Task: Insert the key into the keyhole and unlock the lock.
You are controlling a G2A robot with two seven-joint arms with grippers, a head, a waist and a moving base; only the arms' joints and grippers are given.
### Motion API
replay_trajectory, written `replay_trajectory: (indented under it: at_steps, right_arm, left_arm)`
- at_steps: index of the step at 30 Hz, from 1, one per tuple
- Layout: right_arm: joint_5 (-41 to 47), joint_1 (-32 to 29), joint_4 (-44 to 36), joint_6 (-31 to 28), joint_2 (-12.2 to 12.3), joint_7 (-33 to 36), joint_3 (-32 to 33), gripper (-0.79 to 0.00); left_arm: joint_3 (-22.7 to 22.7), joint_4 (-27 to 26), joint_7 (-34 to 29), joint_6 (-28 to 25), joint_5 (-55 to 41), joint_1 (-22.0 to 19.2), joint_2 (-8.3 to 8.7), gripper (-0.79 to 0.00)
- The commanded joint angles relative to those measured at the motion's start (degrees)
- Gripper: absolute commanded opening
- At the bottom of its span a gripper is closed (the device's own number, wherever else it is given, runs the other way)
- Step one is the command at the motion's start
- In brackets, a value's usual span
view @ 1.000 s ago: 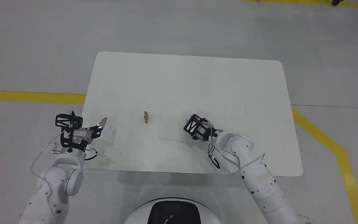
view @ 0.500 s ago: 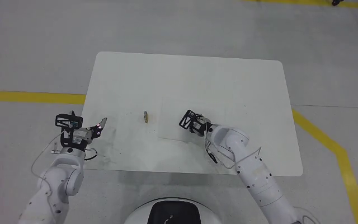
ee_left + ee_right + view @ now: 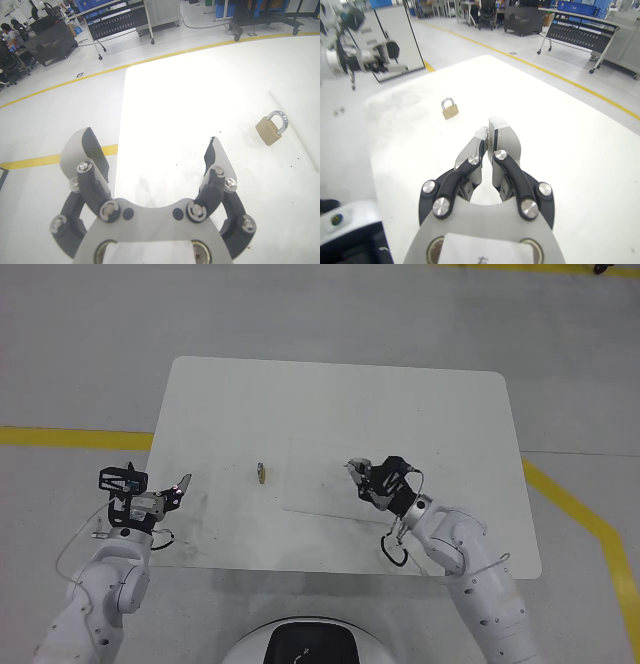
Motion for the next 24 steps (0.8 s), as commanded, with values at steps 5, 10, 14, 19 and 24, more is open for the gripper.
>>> replay_trajectory:
  at_steps: [5, 10, 14, 19, 24]
  right_arm:
    - [22.33, 3.27, 9.95, -8.84, 0.15, 1.89, 2.27, -0.785]
    - [24.02, 3.79, 11.33, -10.21, 0.22, 2.04, 2.57, -0.785]
    - [24.02, 3.79, 11.33, -10.21, 0.22, 2.04, 2.57, -0.785]
    - [24.02, 3.79, 11.33, -10.21, 0.22, 2.04, 2.57, -0.785]
    - [32.04, 4.16, 13.33, -14.86, -0.02, 3.19, -0.04, -0.785]
  left_arm:
    - [0.00, 0.00, 0.00, 0.00, 0.00, 0.00, 0.00, 0.000]
    - [0.00, 0.00, 0.00, 0.00, 0.00, 0.00, 0.00, 0.000]
    - [0.00, 0.00, 0.00, 0.00, 0.00, 0.00, 0.00, 0.000]
    - [0.79, -2.29, -1.97, -8.13, -10.30, -0.65, -0.20, 0.000]
    - [1.77, -4.34, -8.67, -23.22, -37.25, -5.37, -0.39, 0.000]
